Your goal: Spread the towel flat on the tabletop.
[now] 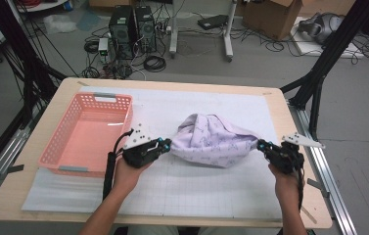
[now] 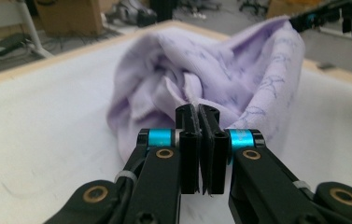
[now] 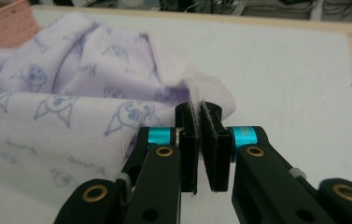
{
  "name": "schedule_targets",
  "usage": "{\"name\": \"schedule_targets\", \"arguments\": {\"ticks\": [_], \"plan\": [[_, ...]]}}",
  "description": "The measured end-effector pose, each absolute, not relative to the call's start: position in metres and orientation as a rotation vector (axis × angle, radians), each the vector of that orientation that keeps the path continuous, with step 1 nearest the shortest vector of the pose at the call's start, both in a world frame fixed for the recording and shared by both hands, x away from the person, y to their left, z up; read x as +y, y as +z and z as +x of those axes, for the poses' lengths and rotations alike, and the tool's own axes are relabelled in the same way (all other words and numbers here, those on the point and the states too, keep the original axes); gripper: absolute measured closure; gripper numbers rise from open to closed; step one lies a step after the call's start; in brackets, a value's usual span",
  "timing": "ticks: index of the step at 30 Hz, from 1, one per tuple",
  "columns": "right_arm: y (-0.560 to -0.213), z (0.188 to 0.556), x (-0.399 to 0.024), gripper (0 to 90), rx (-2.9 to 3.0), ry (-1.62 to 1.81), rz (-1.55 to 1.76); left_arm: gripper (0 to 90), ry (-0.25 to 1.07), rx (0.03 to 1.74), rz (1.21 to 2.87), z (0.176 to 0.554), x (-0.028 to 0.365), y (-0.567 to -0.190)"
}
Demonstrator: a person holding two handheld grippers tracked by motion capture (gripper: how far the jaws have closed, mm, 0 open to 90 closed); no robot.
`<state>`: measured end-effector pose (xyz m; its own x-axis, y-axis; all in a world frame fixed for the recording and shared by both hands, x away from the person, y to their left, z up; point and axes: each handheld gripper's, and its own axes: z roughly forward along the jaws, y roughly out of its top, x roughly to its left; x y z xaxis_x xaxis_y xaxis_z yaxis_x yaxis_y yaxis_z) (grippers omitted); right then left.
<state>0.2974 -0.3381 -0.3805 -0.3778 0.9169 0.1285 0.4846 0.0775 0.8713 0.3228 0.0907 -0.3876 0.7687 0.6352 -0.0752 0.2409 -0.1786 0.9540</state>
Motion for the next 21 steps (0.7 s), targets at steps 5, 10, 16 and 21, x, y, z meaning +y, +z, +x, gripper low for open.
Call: {"name": "schedule_targets", "arguments": {"ticks": [5, 10, 16, 21], "plan": [[-0.373, 0.325, -0.337, 85.4, 1.850, 1.200, 1.383, 86.9, 0.445, 0.773, 1.728, 0.351, 0.090, -0.385], [-0.381, 0.361, -0.335, 85.4, 1.840, 1.164, 1.428, 86.9, 0.460, 0.861, 1.731, 0.376, 0.089, -0.394], [-0.398, 0.384, -0.332, 84.9, 1.863, 1.095, 1.449, 86.6, 0.430, 1.003, 1.716, 0.402, 0.087, -0.419], [-0.392, 0.378, -0.336, 78.4, 1.854, 1.169, 1.429, 48.0, 0.412, 0.984, 1.728, 0.398, 0.085, -0.421]]}}
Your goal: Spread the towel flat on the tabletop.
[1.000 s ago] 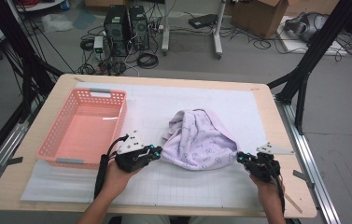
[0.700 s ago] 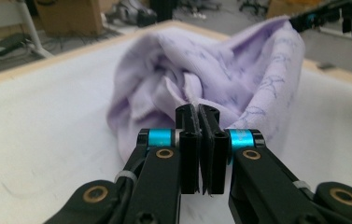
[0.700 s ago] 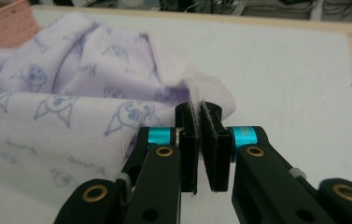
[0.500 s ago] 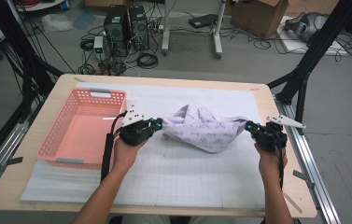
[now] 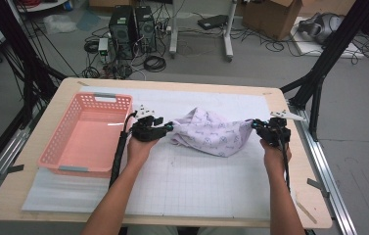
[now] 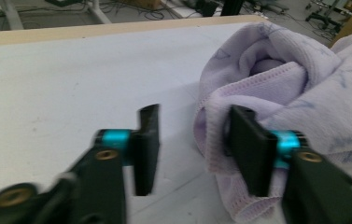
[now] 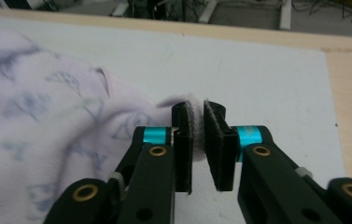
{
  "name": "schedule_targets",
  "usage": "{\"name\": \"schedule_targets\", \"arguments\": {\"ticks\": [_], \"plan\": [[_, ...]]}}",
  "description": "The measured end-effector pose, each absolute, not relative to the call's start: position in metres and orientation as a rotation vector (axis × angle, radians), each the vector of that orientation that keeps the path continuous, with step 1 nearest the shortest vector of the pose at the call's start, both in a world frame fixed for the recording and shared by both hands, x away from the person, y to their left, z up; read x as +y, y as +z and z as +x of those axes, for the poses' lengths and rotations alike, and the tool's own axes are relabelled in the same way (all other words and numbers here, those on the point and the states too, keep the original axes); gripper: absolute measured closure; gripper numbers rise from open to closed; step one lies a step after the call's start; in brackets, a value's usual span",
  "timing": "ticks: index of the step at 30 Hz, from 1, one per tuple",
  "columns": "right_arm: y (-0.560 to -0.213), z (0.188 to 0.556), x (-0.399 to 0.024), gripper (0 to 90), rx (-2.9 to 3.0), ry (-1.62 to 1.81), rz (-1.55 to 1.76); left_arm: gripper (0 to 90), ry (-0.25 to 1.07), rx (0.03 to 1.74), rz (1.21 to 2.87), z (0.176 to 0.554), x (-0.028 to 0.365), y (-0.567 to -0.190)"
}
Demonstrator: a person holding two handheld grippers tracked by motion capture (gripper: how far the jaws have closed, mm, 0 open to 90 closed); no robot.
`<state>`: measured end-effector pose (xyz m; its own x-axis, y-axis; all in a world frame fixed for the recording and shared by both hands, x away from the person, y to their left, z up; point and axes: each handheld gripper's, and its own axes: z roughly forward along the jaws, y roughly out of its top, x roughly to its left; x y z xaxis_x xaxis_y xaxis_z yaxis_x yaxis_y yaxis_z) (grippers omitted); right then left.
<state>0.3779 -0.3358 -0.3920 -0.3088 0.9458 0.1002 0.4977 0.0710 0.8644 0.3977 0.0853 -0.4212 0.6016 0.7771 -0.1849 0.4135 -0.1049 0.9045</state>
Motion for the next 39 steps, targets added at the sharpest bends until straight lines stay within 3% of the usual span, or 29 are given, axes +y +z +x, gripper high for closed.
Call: {"name": "schedule_targets", "arguments": {"ticks": [2, 5, 12, 16, 19, 23, 25, 28, 29, 32, 39], "plan": [[-0.387, 0.371, -0.336, 75.6, 1.854, 1.198, 1.401, 42.0, 0.431, 0.954, 1.728, 0.391, 0.085, -0.419], [-0.381, 0.357, -0.336, 73.3, 1.855, 1.206, 1.337, 40.2, 0.410, 0.917, 1.741, 0.380, 0.085, -0.418], [-0.382, 0.325, -0.337, 71.8, 1.902, 1.181, 1.251, 41.6, 0.408, 0.780, 1.807, 0.358, 0.081, -0.424], [-0.409, 0.307, -0.331, 62.4, 2.016, 1.186, 1.208, 39.0, 0.363, 0.785, 1.835, 0.356, 0.075, -0.438], [-0.428, 0.312, -0.318, 51.3, 2.089, 1.139, 1.204, 33.0, 0.354, 0.819, 1.823, 0.360, 0.067, -0.442], [-0.440, 0.326, -0.294, 45.7, 2.158, 1.062, 1.153, 35.1, 0.368, 0.848, 1.906, 0.374, 0.041, -0.445], [-0.445, 0.334, -0.285, 49.4, 2.175, 1.005, 1.151, 49.8, 0.367, 0.852, 1.930, 0.379, 0.033, -0.446], [-0.447, 0.339, -0.282, 66.2, 2.161, 0.969, 1.180, 71.9, 0.368, 0.846, 1.916, 0.379, 0.030, -0.446], [-0.446, 0.339, -0.283, 70.6, 2.161, 0.977, 1.190, 75.4, 0.346, 0.846, 1.917, 0.379, 0.031, -0.444], [-0.443, 0.336, -0.287, 75.4, 2.188, 0.998, 1.180, 78.1, 0.321, 0.831, 1.927, 0.375, 0.034, -0.440], [-0.428, 0.308, -0.290, 74.4, 2.238, 1.086, 1.141, 77.2, 0.300, 0.766, 1.908, 0.341, 0.057, -0.425]]}}
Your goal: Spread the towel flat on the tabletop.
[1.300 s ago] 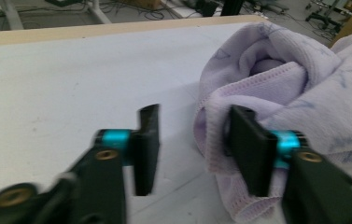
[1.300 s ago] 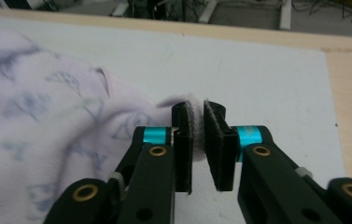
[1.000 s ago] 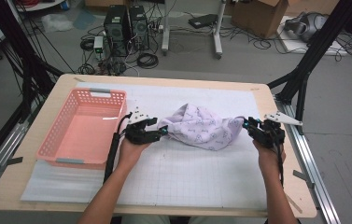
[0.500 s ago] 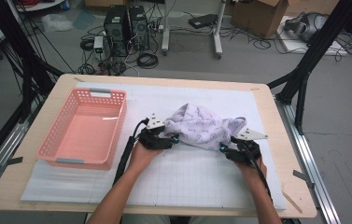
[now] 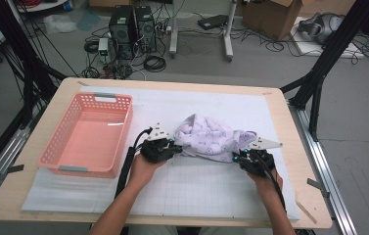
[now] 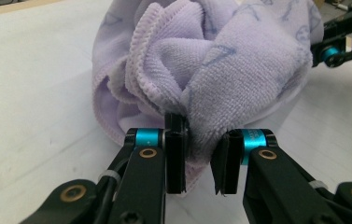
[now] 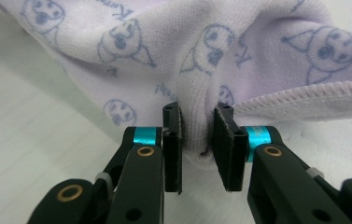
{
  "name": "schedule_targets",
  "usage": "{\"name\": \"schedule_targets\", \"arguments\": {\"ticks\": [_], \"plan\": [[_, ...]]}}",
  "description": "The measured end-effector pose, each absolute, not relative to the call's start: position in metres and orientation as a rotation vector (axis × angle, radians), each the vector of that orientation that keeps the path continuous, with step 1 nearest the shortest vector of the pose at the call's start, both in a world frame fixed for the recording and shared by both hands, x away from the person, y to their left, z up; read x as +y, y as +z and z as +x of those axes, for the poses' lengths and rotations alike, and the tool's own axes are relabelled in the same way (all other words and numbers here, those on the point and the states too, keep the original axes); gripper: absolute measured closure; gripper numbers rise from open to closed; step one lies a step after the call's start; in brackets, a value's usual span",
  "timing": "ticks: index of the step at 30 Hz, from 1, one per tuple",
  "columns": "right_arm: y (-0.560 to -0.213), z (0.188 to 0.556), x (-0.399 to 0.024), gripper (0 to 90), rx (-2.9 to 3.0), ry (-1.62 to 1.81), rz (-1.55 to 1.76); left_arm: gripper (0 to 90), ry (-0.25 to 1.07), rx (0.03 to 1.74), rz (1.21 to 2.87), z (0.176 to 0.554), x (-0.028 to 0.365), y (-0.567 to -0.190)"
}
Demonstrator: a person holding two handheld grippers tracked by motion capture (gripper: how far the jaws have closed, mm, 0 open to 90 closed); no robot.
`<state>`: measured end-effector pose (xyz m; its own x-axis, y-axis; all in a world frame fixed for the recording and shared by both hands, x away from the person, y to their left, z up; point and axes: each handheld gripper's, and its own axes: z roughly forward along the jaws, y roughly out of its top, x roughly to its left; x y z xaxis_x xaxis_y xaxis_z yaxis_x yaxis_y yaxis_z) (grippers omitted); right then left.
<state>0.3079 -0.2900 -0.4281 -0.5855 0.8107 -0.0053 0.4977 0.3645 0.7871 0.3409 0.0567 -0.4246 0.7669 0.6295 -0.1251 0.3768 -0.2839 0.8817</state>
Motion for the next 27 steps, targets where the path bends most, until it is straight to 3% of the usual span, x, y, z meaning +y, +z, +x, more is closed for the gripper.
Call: {"name": "schedule_targets", "arguments": {"ticks": [16, 19, 21, 27], "plan": [[-0.422, 0.223, -0.298, 72.5, 2.266, 1.169, 1.101, 73.3, 0.255, 0.659, 1.898, 0.248, 0.075, -0.427], [-0.417, 0.214, -0.301, 74.6, 2.245, 1.187, 1.122, 51.7, 0.223, 0.760, 1.870, 0.245, 0.074, -0.433], [-0.415, 0.215, -0.304, 75.1, 2.217, 1.218, 1.167, 42.9, 0.215, 0.790, 1.872, 0.245, 0.073, -0.436], [-0.411, 0.222, -0.306, 75.4, 2.131, 1.273, 1.230, 39.6, 0.284, 0.800, 2.002, 0.242, 0.063, -0.449]]}}
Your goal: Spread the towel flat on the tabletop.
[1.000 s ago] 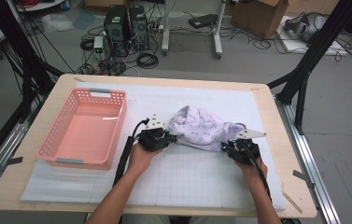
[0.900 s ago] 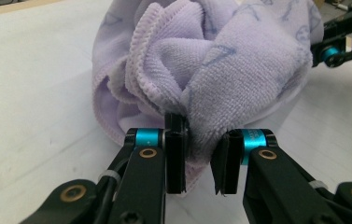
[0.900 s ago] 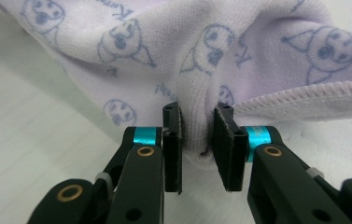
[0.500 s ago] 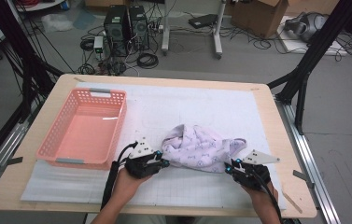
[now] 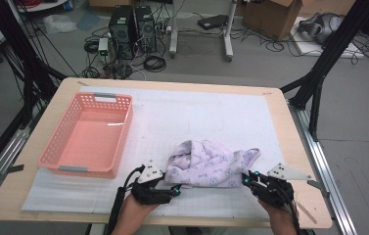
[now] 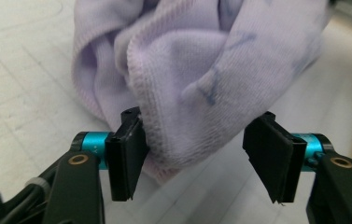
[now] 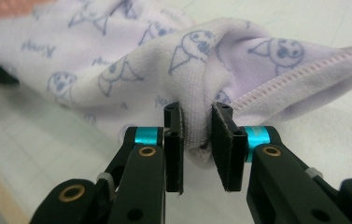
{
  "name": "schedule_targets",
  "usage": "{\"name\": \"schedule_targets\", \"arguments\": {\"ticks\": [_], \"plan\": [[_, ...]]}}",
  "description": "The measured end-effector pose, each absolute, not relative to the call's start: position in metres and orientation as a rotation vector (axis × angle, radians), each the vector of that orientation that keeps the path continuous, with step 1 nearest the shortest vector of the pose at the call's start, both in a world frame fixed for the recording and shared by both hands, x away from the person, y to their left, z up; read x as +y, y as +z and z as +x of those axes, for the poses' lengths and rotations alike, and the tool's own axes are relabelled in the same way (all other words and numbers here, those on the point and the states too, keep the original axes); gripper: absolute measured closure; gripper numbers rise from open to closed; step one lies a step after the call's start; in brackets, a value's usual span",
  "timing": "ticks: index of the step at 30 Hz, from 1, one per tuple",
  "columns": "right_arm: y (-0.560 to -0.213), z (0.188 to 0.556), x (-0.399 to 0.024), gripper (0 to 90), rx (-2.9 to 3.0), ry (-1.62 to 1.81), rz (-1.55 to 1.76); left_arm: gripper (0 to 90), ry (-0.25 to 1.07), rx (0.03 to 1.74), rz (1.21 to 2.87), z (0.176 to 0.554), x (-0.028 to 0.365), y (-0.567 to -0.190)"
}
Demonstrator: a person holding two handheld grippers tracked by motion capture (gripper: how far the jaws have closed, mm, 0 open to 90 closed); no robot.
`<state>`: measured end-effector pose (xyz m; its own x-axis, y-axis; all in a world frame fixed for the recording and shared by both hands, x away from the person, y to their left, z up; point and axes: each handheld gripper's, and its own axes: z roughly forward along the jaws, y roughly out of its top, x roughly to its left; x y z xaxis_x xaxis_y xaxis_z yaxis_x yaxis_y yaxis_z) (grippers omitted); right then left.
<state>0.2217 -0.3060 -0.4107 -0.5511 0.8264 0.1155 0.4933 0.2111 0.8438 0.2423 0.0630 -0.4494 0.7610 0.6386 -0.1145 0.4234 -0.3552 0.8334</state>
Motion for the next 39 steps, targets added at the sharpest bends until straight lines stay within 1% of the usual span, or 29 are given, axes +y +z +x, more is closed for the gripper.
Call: {"name": "schedule_targets", "arguments": {"ticks": [1, 3, 4, 5, 6, 9, 13, 15, 17, 18, 21, 22, 23, 25, 26, 27, 31, 33, 36, 37, 38, 39], "plan": [[-0.409, 0.223, -0.306, 75.6, 2.117, 1.279, 1.233, 40.9, 0.280, 0.812, 2.018, 0.245, 0.061, -0.450], [-0.400, 0.227, -0.307, 76.3, 2.065, 1.306, 1.241, 53.3, 0.305, 0.794, 2.031, 0.250, 0.058, -0.448], [-0.397, 0.229, -0.307, 76.4, 2.050, 1.306, 1.235, 61.2, 0.304, 0.793, 2.032, 0.254, 0.057, -0.446], [-0.393, 0.229, -0.309, 76.6, 2.033, 1.312, 1.240, 71.9, 0.296, 0.777, 2.042, 0.258, 0.056, -0.444], [-0.390, 0.231, -0.311, 76.7, 2.016, 1.310, 1.234, 72.8, 0.287, 0.774, 2.047, 0.262, 0.056, -0.441], [-0.375, 0.234, -0.322, 76.8, 1.949, 1.303, 1.231, 73.3, 0.266, 0.767, 1.993, 0.275, 0.061, -0.427], [-0.357, 0.240, -0.340, 77.2, 1.838, 1.319, 1.260, 74.0, 0.303, 0.772, 1.990, 0.282, 0.064, -0.421], [-0.352, 0.247, -0.348, 77.3, 1.801, 1.348, 1.296, 75.0, 0.318, 0.800, 1.945, 0.293, 0.070, -0.416], [-0.351, 0.250, -0.350, 77.3, 1.795, 1.344, 1.308, 76.2, 0.330, 0.808, 1.943, 0.297, 0.071, -0.415], [-0.351, 0.259, -0.351, 77.3, 1.803, 1.326, 1.312, 78.6, 0.344, 0.815, 1.937, 0.300, 0.071, -0.414], [-0.352, 0.277, -0.350, 77.3, 1.795, 1.298, 1.322, 80.5, 0.417, 0.835, 1.930, 0.312, 0.069, -0.411], [-0.351, 0.284, -0.350, 77.3, 1.789, 1.297, 1.337, 80.8, 0.469, 0.857, 1.921, 0.323, 0.066, -0.408], [-0.350, 0.290, -0.350, 77.3, 1.782, 1.285, 1.345, 80.9, 0.469, 0.857, 1.921, 0.323, 0.066, -0.408], [-0.348, 0.302, -0.348, 77.3, 1.780, 1.265, 1.359, 81.0, 0.515, 0.879, 1.916, 0.335, 0.063, -0.404], [-0.346, 0.307, -0.347, 77.3, 1.782, 1.252, 1.365, 81.1, 0.539, 0.916, 1.892, 0.350, 0.061, -0.403], [-0.345, 0.312, -0.346, 77.3, 1.790, 1.237, 1.360, 81.1, 0.539, 0.916, 1.892, 0.350, 0.061, -0.403], [-0.347, 0.325, -0.349, 77.2, 1.783, 1.190, 1.406, 81.3, 0.586, 0.987, 1.897, 0.386, 0.062, -0.406], [-0.348, 0.327, -0.351, 77.2, 1.786, 1.177, 1.419, 81.2, 0.598, 1.004, 1.877, 0.390, 0.063, -0.408], [-0.351, 0.332, -0.359, 77.0, 1.785, 1.171, 1.440, 79.7, 0.584, 1.077, 1.818, 0.397, 0.071, -0.412], [-0.351, 0.332, -0.359, 77.0, 1.785, 1.171, 1.440, 79.7, 0.548, 1.100, 1.807, 0.398, 0.075, -0.414], [-0.354, 0.333, -0.361, 75.5, 1.797, 1.185, 1.434, 72.8, 0.520, 1.112, 1.807, 0.398, 0.077, -0.415], [-0.357, 0.334, -0.361, 73.6, 1.822, 1.194, 1.435, 63.8, 0.514, 1.124, 1.806, 0.397, 0.078, -0.415]]}}
